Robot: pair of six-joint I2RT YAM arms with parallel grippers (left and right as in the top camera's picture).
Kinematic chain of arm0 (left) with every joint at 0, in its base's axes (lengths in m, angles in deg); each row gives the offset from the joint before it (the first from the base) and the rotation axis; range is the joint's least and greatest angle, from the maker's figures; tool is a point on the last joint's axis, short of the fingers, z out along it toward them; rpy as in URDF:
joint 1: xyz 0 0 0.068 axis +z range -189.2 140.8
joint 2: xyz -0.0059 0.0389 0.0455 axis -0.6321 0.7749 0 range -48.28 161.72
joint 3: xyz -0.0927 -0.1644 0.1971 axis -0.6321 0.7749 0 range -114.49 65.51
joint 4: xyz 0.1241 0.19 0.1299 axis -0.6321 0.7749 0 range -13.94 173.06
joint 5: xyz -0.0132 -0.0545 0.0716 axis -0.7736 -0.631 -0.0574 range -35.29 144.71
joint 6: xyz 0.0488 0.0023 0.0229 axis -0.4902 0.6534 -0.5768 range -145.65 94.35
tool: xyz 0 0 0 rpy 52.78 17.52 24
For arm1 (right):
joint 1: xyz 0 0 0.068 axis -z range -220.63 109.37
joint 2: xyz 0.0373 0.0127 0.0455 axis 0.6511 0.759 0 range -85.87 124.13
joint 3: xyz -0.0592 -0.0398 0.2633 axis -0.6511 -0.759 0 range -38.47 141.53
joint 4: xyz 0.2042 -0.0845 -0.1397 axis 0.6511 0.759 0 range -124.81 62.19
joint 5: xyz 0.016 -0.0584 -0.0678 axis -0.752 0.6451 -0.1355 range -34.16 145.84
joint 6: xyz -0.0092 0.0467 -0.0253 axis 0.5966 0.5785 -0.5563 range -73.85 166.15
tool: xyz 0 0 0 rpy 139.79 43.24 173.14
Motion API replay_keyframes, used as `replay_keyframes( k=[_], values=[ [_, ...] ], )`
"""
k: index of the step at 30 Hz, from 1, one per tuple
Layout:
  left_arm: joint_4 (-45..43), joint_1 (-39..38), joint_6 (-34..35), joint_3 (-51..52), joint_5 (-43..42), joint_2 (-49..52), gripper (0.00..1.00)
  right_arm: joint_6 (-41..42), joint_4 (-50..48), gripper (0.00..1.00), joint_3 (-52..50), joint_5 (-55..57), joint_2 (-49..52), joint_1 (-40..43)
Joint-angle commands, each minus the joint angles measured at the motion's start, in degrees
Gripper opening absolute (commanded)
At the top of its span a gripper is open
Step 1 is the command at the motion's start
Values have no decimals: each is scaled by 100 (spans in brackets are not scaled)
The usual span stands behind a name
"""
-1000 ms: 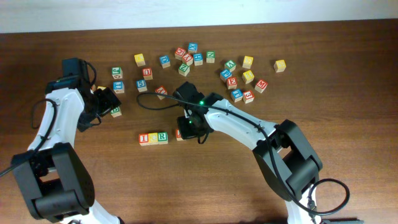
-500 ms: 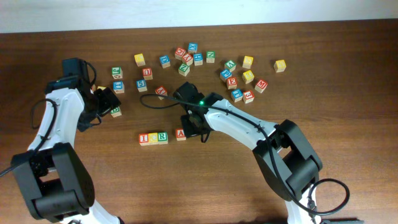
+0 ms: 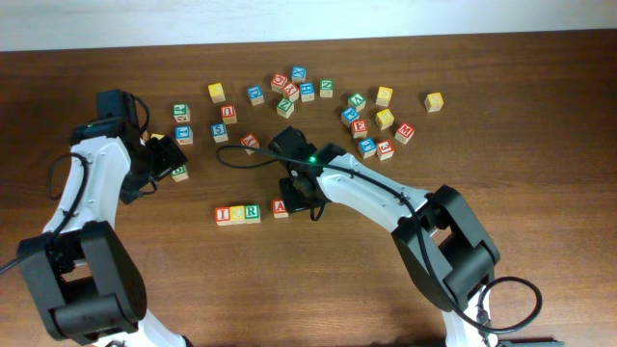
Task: Spell out ICRA
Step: 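Push the A block left against the R block with the right gripper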
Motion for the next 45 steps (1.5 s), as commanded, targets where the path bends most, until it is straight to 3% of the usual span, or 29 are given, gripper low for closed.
replay_keyframes(
  k=[1,45],
  values=[
    [4,-13,-31,-50,0,20,99,4,-2,4,-31,-247,-11,-52],
    [4,-13,-31,-50,-2,20,99,7,-282,4,-31,-708,-11,-363]
  ],
)
